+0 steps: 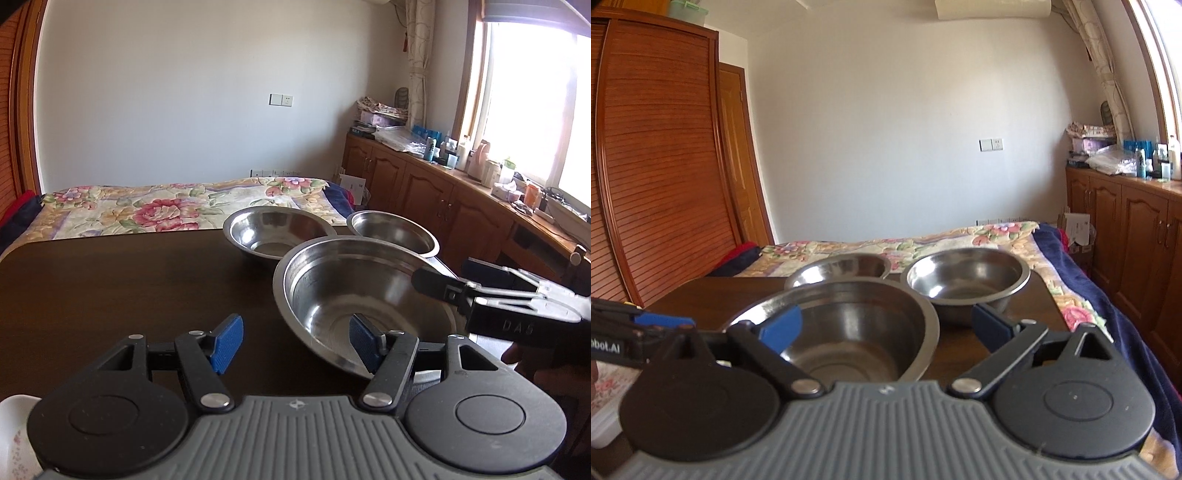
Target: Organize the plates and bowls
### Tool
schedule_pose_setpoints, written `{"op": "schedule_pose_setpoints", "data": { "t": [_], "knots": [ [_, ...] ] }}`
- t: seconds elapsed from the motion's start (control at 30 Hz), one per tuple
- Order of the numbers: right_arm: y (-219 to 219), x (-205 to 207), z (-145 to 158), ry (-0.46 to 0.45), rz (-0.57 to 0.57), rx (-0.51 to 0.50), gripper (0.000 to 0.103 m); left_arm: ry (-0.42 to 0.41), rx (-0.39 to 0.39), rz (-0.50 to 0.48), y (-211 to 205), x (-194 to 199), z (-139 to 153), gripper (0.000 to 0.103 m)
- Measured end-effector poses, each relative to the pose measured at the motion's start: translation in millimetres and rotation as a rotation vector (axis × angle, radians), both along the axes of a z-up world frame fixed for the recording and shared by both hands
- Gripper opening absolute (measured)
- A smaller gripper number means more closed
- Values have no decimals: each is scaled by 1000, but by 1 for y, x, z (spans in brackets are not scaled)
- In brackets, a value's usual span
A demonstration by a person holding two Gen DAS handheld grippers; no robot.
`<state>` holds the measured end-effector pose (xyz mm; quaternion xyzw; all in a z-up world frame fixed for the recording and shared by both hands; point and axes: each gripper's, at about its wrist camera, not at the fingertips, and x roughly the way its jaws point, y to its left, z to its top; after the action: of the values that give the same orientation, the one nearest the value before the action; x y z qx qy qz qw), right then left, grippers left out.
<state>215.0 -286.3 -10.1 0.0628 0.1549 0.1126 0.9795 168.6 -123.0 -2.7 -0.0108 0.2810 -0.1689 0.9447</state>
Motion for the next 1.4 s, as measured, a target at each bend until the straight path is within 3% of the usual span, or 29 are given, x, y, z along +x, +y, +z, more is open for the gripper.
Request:
{"op": "schedule_pose_setpoints", "data": {
  "t": [0.1,0.3,0.57,0.67,0.97,1.4],
  "knots": [
    [-3,1,-2,17,1,28,98,4,-1,4,-3,4,-2,66],
    [-7,3,-3,42,20,70,95,16,-5,9,-8,11,-5,47],
    [-13,12,-8,99,26,114,60,37,-7,14,-10,15,-9,32],
    [-15,14,-9,114,27,128,53,40,-9,16,-10,16,-9,29],
    [-21,14,-11,125,26,161,37,45,-4,16,-12,16,-9,26],
    [-7,-1,0,107,39,85,31,17,-25,13,1,2,1,26]
  ]
}}
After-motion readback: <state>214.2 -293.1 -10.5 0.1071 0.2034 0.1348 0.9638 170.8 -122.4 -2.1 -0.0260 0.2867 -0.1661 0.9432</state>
